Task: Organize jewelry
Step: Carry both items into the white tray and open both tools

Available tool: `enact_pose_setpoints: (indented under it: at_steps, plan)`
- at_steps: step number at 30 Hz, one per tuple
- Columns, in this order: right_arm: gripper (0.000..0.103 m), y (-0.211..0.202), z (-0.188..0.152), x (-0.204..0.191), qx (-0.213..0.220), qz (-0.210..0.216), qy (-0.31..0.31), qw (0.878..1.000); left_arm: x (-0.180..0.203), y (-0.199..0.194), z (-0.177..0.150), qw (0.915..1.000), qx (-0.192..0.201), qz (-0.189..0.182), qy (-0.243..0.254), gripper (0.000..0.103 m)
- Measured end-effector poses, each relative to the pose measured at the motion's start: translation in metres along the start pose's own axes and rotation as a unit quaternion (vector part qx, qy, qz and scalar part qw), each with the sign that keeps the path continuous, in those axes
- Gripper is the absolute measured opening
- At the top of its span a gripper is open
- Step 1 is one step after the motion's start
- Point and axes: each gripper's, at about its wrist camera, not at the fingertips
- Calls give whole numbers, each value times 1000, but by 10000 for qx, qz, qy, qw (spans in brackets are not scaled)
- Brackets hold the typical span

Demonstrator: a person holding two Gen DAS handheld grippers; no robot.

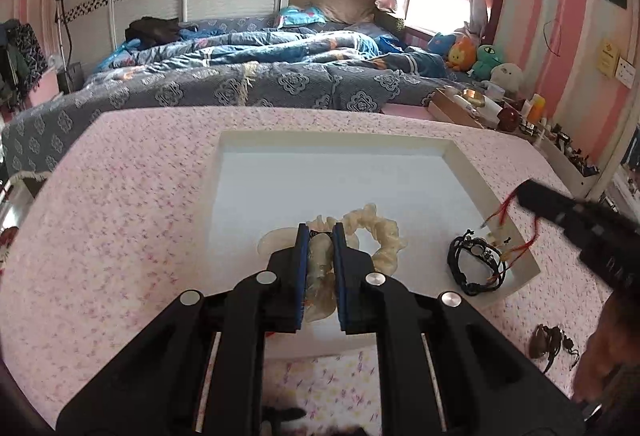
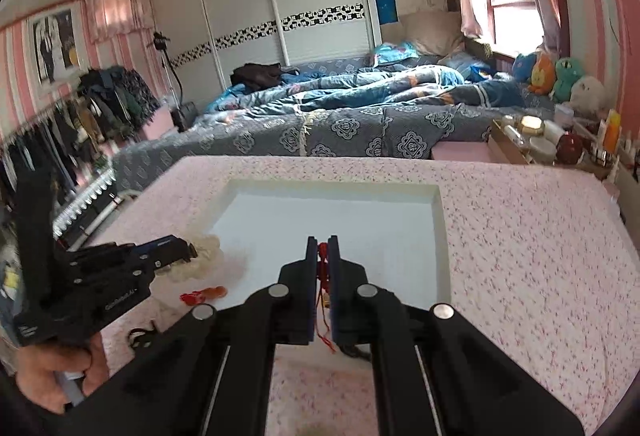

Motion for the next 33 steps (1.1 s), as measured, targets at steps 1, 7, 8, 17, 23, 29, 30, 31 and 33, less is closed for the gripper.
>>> enact_pose_setpoints:
  at_steps: [1, 7, 8, 17, 23, 29, 30, 31, 33]
  plan:
    - [4, 6, -2, -1, -33, 23, 0, 10000, 0, 4, -1, 10000, -16, -23, 15, 10]
    - [4, 33, -10, -1, -170, -17, 41, 9998, -2, 24, -11, 9997, -247, -89, 17, 10]
    - [4, 37, -12, -3, -192, -17, 34, 9998, -1, 25, -11, 9996, -255, -79, 42, 10]
    - [4, 54, -15, -2, -435, 19, -15, 9991, -2, 35, -13, 9990, -445, -47, 70, 10]
    - [4, 66, -15, 1, -704, -90, 16, 9975, -5, 46, -14, 9974, -724, 29, 46, 10]
    - [7, 76, -18, 0, -1004, -360, -58, 9943, -2, 46, -15, 9967, -796, 101, 90, 19]
    - [8, 75, -17, 1, -963, -401, -28, 9945, -2, 44, -15, 9970, -765, 77, 83, 21]
    - [8, 73, -17, 1, -916, -385, -6, 9950, -3, 41, -14, 9973, -727, 25, 65, 27]
    - [36, 64, -15, 2, -697, -359, 99, 9969, -9, 26, -9, 9984, -508, -231, -15, 32]
Point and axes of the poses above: each gripper's, at about its wrist camera, not at the fingertips, and y roughly the way its jaws point, x to its right, z to its top, and after that the axes turned 13 degrees about -x, right-handed
